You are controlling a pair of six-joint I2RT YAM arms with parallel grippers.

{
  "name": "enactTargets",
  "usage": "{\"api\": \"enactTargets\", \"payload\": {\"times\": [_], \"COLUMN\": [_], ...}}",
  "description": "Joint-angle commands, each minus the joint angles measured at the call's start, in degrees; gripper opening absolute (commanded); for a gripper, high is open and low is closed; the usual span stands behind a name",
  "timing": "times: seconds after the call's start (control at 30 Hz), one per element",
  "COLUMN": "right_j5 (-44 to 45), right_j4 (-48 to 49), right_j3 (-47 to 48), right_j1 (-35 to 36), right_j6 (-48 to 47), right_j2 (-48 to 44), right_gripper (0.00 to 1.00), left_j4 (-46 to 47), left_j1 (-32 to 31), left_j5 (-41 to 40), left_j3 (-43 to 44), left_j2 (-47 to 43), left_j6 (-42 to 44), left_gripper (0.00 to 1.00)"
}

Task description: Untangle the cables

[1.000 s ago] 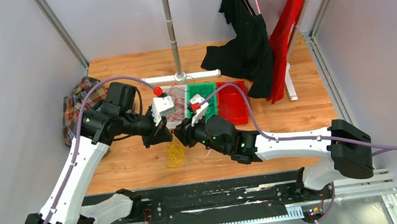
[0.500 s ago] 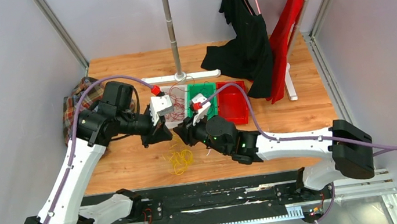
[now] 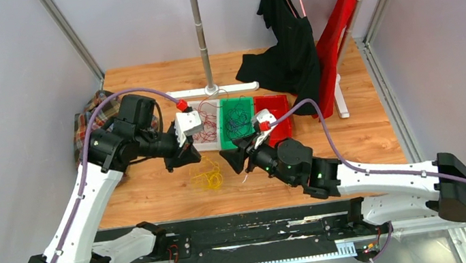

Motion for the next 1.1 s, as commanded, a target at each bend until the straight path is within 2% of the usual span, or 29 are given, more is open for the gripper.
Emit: {"api": "enactTargets", "payload": {"times": [0.0, 0.23, 0.7, 1.07], "right_j5": [-1.00, -1.43, 4.35, 6.57], "right_j4": [-0.58, -0.93, 2.97, 10.33], "right_j3": [0.72, 4.28, 7.89, 9.15], "right_j1": [2.50, 5.10, 5.11, 5.11], "right_j6": [-4.35, -8.78, -13.57, -12.93], "right_j2": [-1.55, 2.87, 9.05, 12.60], "right_gripper": [0.55, 0.57, 0.44, 0.49], "left_j4": [-0.33, -0.37, -2.38, -4.29], "left_j1": [0.09, 0.04, 0.07, 0.05], "left_j5": [-0.12, -0.08, 1.83, 3.40], "left_j3": [2.51, 3.29, 4.91, 6.12], "left_j2": [0.43, 0.40, 0.15, 0.22], "left_j6": [0.19, -0.15, 0.37, 1.48], "left_gripper": [0.00, 0.00, 0.00, 0.00]}}
